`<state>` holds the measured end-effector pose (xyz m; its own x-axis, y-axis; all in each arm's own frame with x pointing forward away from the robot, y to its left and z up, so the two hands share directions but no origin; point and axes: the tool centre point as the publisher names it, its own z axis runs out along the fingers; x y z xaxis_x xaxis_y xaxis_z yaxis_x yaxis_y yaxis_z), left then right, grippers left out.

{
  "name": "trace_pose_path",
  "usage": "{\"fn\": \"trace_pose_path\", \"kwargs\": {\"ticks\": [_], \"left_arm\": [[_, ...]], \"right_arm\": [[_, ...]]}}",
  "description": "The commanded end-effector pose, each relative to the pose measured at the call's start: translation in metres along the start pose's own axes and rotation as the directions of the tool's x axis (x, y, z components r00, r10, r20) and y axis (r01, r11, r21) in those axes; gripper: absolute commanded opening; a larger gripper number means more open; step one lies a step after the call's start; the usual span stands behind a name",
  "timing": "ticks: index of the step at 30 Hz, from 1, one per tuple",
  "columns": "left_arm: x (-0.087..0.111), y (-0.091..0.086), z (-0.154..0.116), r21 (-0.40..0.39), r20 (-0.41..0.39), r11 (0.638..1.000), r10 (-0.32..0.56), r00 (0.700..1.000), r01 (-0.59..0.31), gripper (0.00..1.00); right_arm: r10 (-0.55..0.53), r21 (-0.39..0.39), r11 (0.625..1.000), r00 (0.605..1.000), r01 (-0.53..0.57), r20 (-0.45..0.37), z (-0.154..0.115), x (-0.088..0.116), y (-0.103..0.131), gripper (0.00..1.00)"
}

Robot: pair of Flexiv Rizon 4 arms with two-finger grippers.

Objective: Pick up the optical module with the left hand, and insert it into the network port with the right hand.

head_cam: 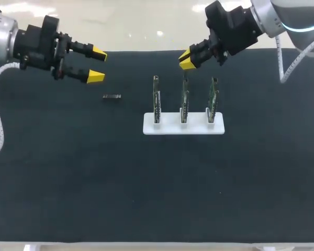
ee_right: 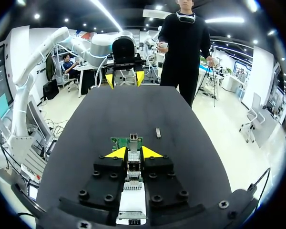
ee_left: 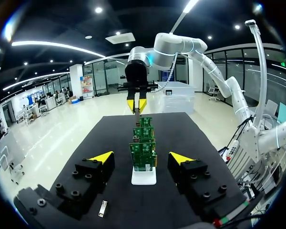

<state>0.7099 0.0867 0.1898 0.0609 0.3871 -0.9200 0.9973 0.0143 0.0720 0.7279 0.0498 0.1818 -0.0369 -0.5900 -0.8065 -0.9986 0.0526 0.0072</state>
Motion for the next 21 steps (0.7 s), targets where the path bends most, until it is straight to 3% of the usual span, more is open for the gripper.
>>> {"fn": "trace_pose_path", "kwargs": {"ticks": [1,21], "left_arm": [[0.0003,-0.0017,0.0002,-0.006,0.001,1.000,0.002,1.000,-0.002,1.00],[0.0003,-0.0017,0.0002,-0.006,0.001,1.000,0.002,1.000,-0.002,1.00]], "right_arm": [[0.002,-0.001,1.000,1.000,-0.002,-0.002,-0.0010,-0.0003,0.0000,0.00],[0.001,0.003,1.000,1.000,-0.001,0.001,0.0011,0.0013,-0.0022,0.00]]}}
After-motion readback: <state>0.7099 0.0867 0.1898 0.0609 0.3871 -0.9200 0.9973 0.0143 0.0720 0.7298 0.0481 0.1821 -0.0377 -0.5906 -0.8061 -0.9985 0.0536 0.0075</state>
